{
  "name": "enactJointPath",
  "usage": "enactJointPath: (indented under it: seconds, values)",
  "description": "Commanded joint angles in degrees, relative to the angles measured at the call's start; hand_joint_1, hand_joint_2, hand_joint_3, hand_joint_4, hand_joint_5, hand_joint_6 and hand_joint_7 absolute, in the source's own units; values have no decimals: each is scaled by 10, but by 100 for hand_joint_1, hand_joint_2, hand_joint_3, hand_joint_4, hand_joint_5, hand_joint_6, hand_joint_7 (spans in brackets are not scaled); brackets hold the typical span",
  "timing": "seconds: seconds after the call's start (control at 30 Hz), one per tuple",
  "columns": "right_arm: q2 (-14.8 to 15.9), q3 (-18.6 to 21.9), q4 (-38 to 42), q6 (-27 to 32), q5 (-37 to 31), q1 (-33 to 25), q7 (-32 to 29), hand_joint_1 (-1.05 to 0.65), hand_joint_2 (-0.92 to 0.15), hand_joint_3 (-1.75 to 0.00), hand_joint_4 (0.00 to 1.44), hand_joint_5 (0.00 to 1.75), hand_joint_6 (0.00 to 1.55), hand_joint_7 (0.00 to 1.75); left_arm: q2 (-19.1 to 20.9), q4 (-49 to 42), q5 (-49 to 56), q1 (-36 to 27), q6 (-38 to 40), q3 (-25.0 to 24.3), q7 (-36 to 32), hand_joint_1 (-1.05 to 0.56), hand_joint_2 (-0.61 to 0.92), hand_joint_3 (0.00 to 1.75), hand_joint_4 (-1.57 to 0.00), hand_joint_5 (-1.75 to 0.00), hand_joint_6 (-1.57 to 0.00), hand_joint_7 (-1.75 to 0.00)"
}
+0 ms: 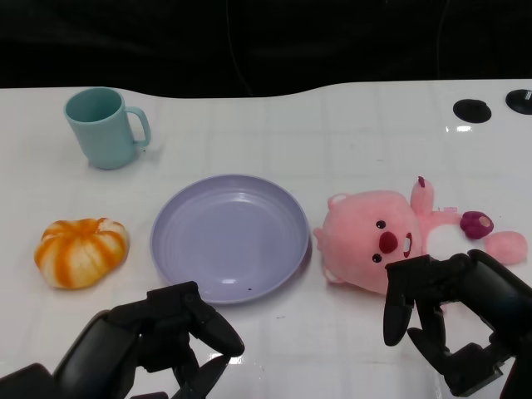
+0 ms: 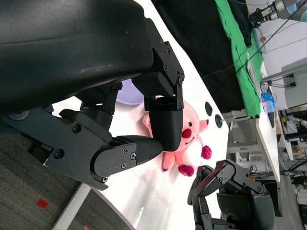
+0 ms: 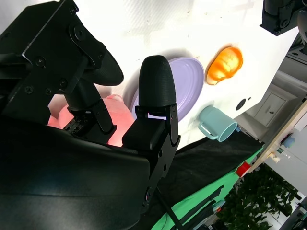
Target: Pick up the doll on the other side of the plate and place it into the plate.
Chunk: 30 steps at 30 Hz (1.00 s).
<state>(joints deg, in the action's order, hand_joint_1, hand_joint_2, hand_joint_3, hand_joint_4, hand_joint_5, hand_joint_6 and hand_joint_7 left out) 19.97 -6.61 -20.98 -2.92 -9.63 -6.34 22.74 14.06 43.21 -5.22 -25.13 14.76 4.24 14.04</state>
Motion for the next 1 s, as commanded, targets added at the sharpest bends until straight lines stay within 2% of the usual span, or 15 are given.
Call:
enactJointPath:
  seconds: [0.03,0.6,1.0]
  values:
    - [9,2,-8,5,-2,3,1,5,-21,-154,94,169,86,132,7,-3,2,1,-9,-4,5,-41,70,76,-69,-168,-75,-132]
    - [10,1,2,-7,1,7,0,7,-21,-152,95,168,87,131,5,-5,-6,3,-5,-6,5,-39,69,79,-68,-167,-74,-130]
    - [10,2,-4,6,1,7,0,4,-21,-153,94,170,86,132,6,-4,-2,2,-8,-6,5,-41,68,79,-69,-166,-74,-131]
